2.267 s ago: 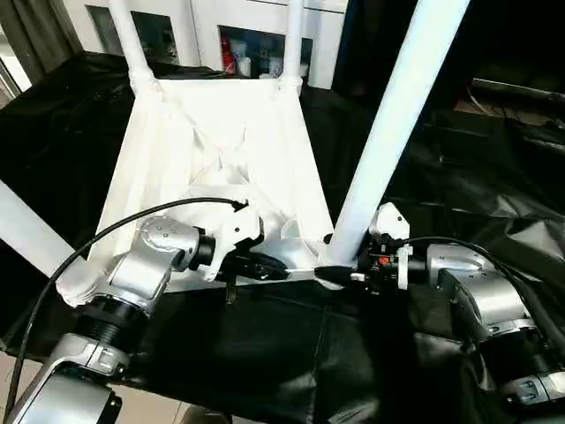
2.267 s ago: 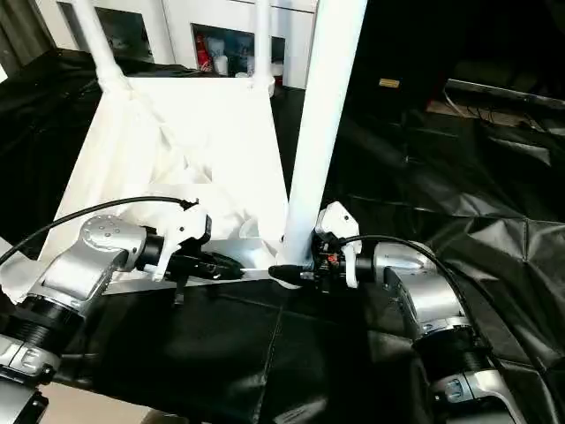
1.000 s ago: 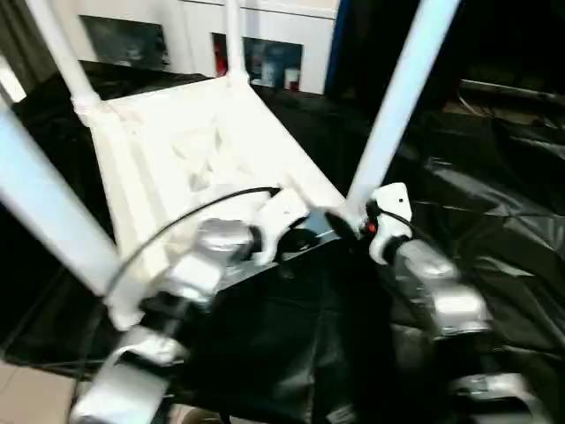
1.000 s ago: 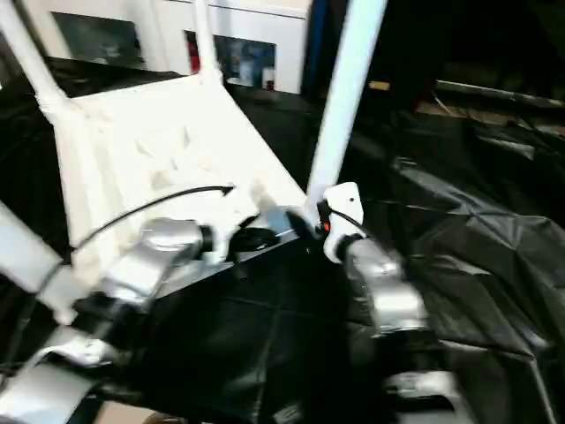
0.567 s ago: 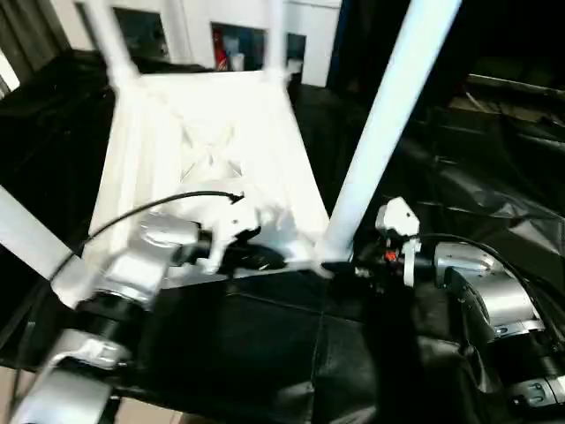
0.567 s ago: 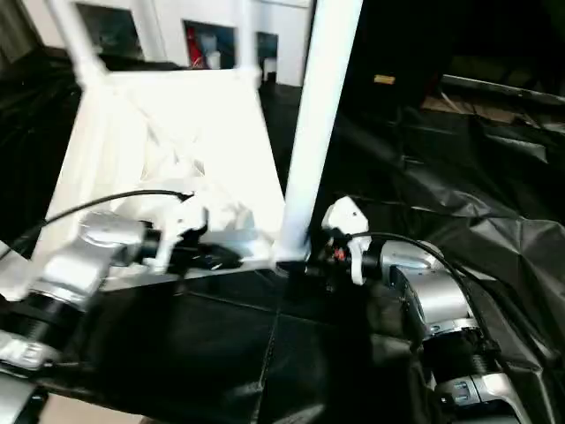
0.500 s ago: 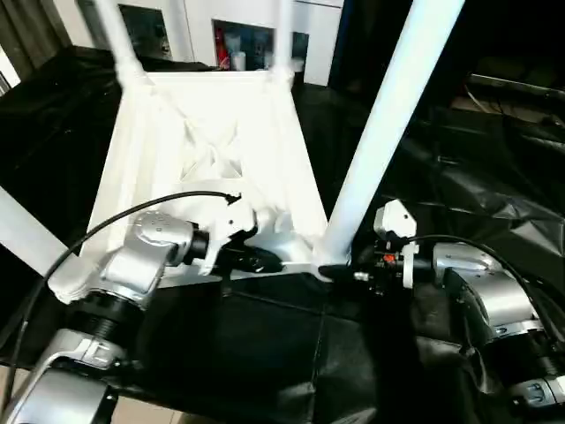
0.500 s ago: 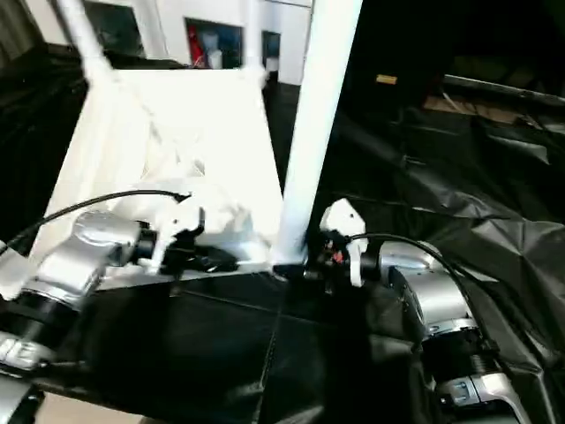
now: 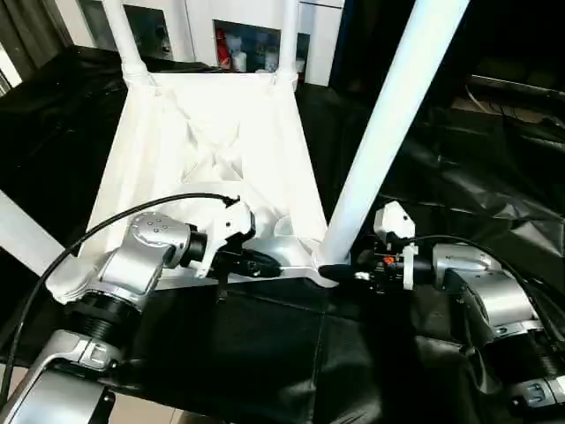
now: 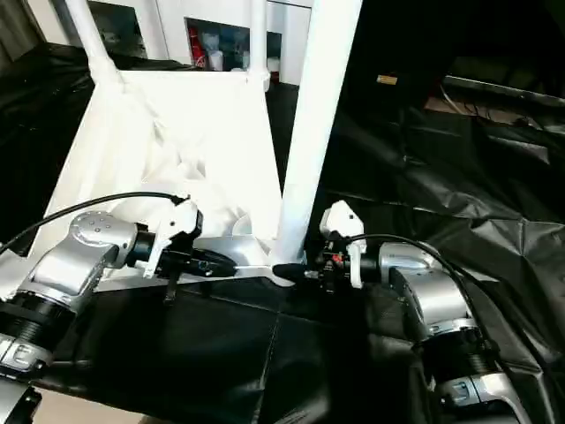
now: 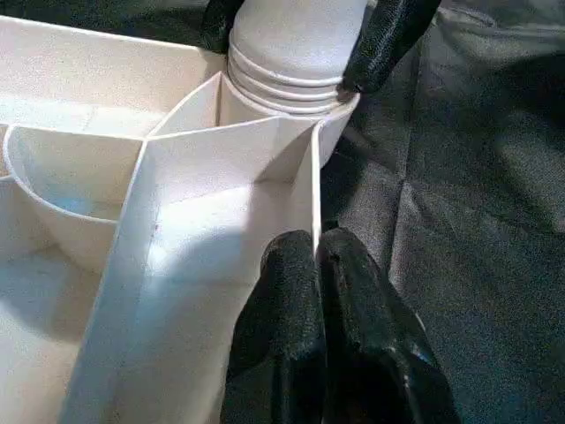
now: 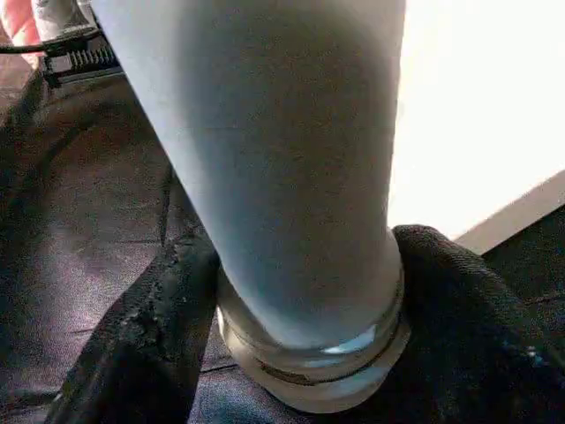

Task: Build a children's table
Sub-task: Rotate leg to tighten

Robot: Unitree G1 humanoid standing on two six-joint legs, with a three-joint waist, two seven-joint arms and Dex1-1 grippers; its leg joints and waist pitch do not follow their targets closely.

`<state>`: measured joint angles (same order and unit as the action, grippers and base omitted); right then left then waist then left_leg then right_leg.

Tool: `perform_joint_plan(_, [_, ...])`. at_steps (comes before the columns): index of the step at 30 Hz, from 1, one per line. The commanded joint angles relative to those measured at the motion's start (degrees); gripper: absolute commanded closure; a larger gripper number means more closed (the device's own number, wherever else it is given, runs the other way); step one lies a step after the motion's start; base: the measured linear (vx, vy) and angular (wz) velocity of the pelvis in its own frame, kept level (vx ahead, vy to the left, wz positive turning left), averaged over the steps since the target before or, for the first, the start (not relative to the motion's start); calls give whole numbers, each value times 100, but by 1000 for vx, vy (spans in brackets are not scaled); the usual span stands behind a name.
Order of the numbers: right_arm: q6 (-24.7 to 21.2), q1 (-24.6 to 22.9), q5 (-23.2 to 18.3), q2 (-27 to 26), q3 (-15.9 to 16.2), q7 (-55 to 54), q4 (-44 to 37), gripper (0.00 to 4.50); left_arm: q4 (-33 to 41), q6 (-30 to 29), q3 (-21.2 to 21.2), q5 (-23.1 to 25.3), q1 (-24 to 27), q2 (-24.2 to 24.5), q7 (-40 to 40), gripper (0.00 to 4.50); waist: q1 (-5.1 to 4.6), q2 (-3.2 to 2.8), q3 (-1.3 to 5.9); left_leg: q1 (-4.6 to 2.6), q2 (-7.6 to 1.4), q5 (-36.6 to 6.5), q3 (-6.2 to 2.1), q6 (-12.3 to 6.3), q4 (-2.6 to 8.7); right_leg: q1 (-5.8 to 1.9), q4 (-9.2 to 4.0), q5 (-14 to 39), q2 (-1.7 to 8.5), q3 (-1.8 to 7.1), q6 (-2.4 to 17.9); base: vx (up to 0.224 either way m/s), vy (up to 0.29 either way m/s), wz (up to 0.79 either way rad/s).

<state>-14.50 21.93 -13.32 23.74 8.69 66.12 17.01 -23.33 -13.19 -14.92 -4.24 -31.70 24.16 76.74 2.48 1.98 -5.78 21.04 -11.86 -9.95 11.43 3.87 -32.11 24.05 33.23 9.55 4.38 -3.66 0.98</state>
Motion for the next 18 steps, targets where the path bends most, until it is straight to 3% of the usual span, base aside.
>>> perform_joint_plan(1, [-51,-142,-55,-51,194,96,-197,169,-23,100,-87,-7,45,-173,-197,450,11,21,347,-72,-164,-584,-33,-643,287,-325,-230,545,329,272,1528,0,0,0])
perform_joint_plan(5, [20,-164,284,-477,-46,-1141,203,174,-348,279,18,258,-91,-535,-1138,450,12,23,309,-78,-166,-829,-36,-517,312,-292,-297,956,339,279,1435,0,0,0])
perform_joint_plan(7, [-4,-152,401,-680,-148,-1683,405,175,-372,188,19,302,-114,-694,-1384,450,-8,41,287,-81,-148,-1228,-67,-254,340,-293,-384,1857,370,270,1177,0,0,0])
perform_joint_plan(10, [-194,-221,504,-1237,-332,-2759,522,176,-398,10,-139,522,-163,-1071,-1918,450,-68,37,249,-104,-137,-1573,-100,-106,379,-255,-482,2676,374,266,858,0,0,0])
perform_joint_plan(11, [-208,-226,503,-1260,-338,-2793,515,176,-398,3,-150,534,-164,-1085,-1936,450,-80,46,249,-96,-136,-1589,-101,-99,383,-253,-492,2761,376,272,798,0,0,0])
perform_joint_plan(13, [-479,-334,572,-1859,-444,-3727,352,176,-371,-221,-330,731,-196,-1496,-2405,450,-82,11,236,-126,-142,-1692,-121,-48,412,-212,-541,3005,375,269,649,0,0,0])
perform_joint_plan(15, [-485,-388,750,-2306,-329,-4295,320,176,-365,-383,-398,778,-219,-1928,-2741,450,-98,16,239,-138,-132,-1800,-131,4,421,-205,-572,3176,376,263,564,0,0,0])
perform_joint_plan(16, [-475,-390,764,-2331,-312,-4314,322,176,-366,-390,-406,779,-221,-1955,-2757,450,-100,9,237,-163,-131,-1875,-132,16,419,-176,-592,3229,373,265,526,0,0,0])
perform_joint_plan(18, [-411,-398,812,-2405,-241,-4379,330,176,-363,-423,-426,775,-224,-2051,-2820,450,-102,17,247,-144,-115,-1922,-140,-26,424,-188,-587,3225,360,264,465,0,0,0])
